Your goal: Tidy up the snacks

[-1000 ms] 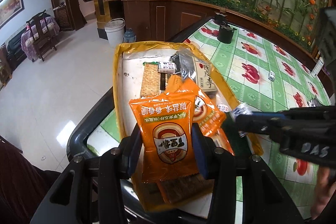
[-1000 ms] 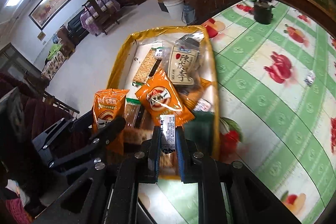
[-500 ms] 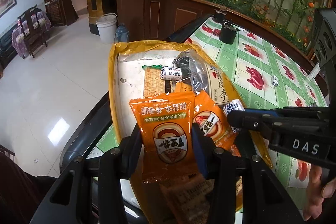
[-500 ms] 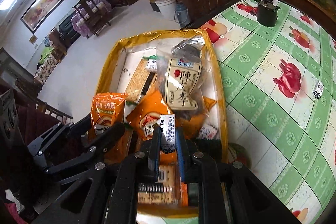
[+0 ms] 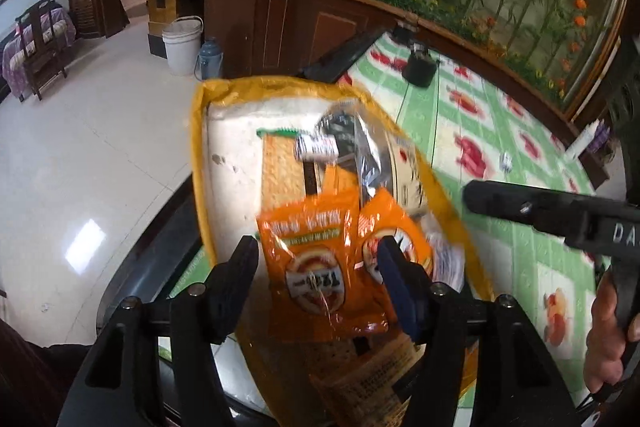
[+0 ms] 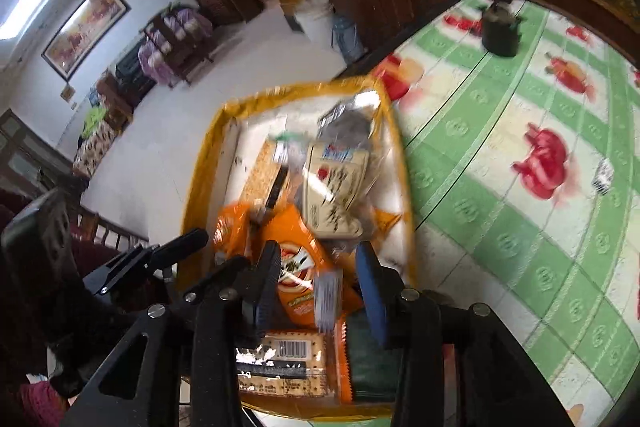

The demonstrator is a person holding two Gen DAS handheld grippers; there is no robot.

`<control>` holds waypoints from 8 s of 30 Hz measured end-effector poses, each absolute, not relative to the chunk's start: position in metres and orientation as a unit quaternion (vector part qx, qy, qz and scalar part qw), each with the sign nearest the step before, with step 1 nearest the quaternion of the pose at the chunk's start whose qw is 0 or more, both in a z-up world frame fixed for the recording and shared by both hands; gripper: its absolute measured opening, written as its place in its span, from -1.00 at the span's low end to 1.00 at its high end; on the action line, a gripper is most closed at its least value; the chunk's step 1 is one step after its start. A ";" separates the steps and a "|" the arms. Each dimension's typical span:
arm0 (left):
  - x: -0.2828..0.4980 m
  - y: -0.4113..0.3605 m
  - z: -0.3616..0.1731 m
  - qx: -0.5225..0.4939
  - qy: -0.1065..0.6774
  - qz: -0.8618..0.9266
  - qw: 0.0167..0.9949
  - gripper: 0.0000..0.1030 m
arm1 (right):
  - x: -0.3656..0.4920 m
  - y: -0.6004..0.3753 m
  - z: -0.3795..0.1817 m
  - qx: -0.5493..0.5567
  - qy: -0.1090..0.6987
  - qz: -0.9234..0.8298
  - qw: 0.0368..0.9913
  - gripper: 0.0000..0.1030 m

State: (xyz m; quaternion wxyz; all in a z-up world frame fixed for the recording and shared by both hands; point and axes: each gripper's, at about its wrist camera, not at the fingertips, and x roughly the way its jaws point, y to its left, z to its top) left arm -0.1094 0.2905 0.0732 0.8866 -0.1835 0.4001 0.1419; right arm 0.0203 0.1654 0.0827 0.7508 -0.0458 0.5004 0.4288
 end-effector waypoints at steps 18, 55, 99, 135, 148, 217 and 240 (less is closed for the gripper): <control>-0.103 0.315 0.074 -0.193 0.326 0.180 0.908 0.40 | 0.067 0.131 0.035 -0.007 0.449 0.288 0.846 -0.18; -0.081 0.263 0.062 -0.132 0.374 0.151 0.905 0.40 | 0.048 0.075 0.014 0.064 0.492 0.261 0.828 -0.18; -0.167 0.117 0.139 -0.040 0.359 0.265 0.894 0.95 | -0.077 -0.029 0.095 -0.087 0.416 0.422 0.801 0.66; -0.223 0.196 0.146 -0.090 0.388 0.343 0.851 1.00 | -0.104 0.037 0.108 -0.179 0.373 0.437 0.798 0.66; -0.213 0.181 0.150 -0.071 0.393 0.319 0.860 1.00 | -0.103 0.032 0.114 -0.163 0.366 0.436 0.806 0.66; -0.116 0.197 0.095 -0.013 0.485 0.153 0.861 1.00 | -0.062 0.043 0.079 -0.088 0.445 0.317 0.833 0.66; -0.116 0.188 0.098 -0.002 0.483 0.156 0.862 1.00 | -0.066 0.040 0.082 -0.081 0.440 0.319 0.835 0.66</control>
